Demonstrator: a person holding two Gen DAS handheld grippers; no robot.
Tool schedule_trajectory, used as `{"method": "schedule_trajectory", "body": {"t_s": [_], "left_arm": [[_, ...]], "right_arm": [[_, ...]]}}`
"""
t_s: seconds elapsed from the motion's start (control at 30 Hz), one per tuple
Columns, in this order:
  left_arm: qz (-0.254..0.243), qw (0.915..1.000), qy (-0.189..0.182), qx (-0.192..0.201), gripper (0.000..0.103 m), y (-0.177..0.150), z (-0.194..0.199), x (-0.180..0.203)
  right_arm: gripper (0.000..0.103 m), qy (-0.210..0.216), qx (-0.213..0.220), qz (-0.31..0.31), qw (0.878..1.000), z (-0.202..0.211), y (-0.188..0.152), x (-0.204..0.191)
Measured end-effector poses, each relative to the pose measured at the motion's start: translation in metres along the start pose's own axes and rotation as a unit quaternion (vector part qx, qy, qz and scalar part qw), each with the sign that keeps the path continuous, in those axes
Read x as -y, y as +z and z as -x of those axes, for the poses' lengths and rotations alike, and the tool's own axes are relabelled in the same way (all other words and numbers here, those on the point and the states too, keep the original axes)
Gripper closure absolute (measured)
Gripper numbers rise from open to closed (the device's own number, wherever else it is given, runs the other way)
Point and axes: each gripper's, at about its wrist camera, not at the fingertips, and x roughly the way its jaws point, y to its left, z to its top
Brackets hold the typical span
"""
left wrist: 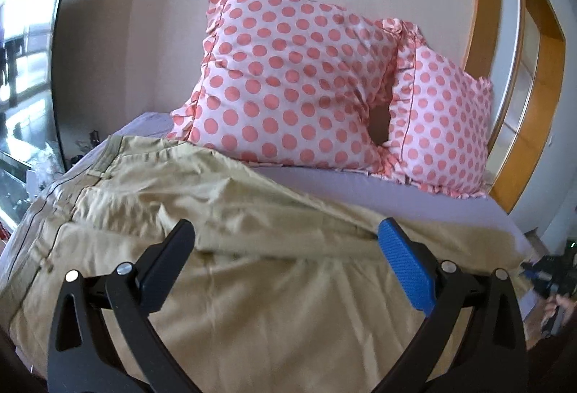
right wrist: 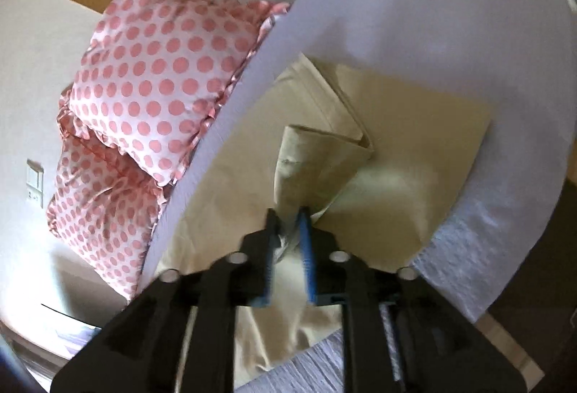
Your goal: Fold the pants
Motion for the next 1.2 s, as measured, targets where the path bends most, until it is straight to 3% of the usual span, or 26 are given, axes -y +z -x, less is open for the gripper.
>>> {"method": "schedule_trajectory", "body": {"t_s": [0.07, 0.17, 0.2, 0.27, 0.37, 0.43, 0.53, 0.63, 0.7, 0.77, 0.87, 0.9, 0.97, 1.1, 1.2], "left_arm": [[0.023, 0.9997, 0.002, -0.008, 0.002, 0.011, -0.009, -0.011], [0.049, 0.9984, 0.012, -0.025, 0.002, 0.022, -0.025, -0.024], [0.054, 0.9978, 0.016, -0.035, 0.002, 0.025, -0.033, -0.027], [0.065, 0.9960, 0.018, -0.058, 0.002, 0.034, -0.054, -0.032], [0.101, 0.9905, 0.010, -0.093, 0.003, 0.043, -0.086, -0.042], [0.136, 0.9819, 0.009, -0.131, 0.006, 0.049, -0.120, -0.048], [0.160, 0.9683, 0.044, -0.187, 0.018, 0.049, -0.167, -0.057], [0.185, 0.9558, 0.070, -0.217, 0.042, 0.041, -0.199, -0.070], [0.203, 0.9515, 0.074, -0.219, 0.096, 0.036, -0.207, -0.081], [0.234, 0.9520, 0.045, -0.192, 0.099, 0.030, -0.192, -0.092], [0.197, 0.9713, 0.026, -0.130, 0.099, 0.033, -0.130, -0.081], [0.183, 0.9777, 0.012, -0.101, 0.099, 0.028, -0.090, -0.074], [0.168, 0.9830, -0.002, -0.074, 0.097, 0.015, -0.036, -0.066], [0.131, 0.9895, 0.023, -0.055, 0.088, -0.056, 0.054, -0.051], [0.140, 0.9867, 0.042, -0.071, 0.088, -0.102, 0.066, -0.058]], "right_arm": [[0.064, -0.002, -0.001, 0.002, 1.000, 0.001, -0.003, 0.002], [0.064, -0.008, 0.003, 0.007, 1.000, -0.002, -0.003, -0.004], [0.072, -0.009, 0.007, 0.013, 1.000, 0.000, -0.002, -0.002], [0.101, 0.005, 0.022, 0.026, 0.999, 0.001, -0.001, 0.000], [0.102, 0.043, 0.055, 0.032, 0.997, 0.018, 0.002, 0.002], [0.102, 0.056, 0.064, 0.038, 0.996, 0.024, 0.004, 0.001], [0.102, 0.072, 0.066, 0.037, 0.994, 0.025, 0.007, 0.002], [0.102, 0.080, 0.067, 0.035, 0.994, 0.023, 0.010, 0.003], [0.102, 0.085, 0.070, 0.033, 0.993, 0.021, 0.012, 0.002], [0.102, 0.093, 0.074, 0.034, 0.992, 0.021, 0.015, 0.000], [0.102, 0.108, 0.091, 0.041, 0.989, 0.032, 0.019, -0.004], [0.102, 0.112, 0.103, 0.043, 0.987, 0.040, 0.020, -0.004], [0.102, 0.111, 0.125, 0.048, 0.985, 0.054, 0.021, 0.000], [0.102, 0.082, 0.137, 0.050, 0.986, 0.064, 0.021, 0.016], [0.101, 0.054, 0.115, 0.041, 0.991, 0.052, 0.020, 0.029]]}}
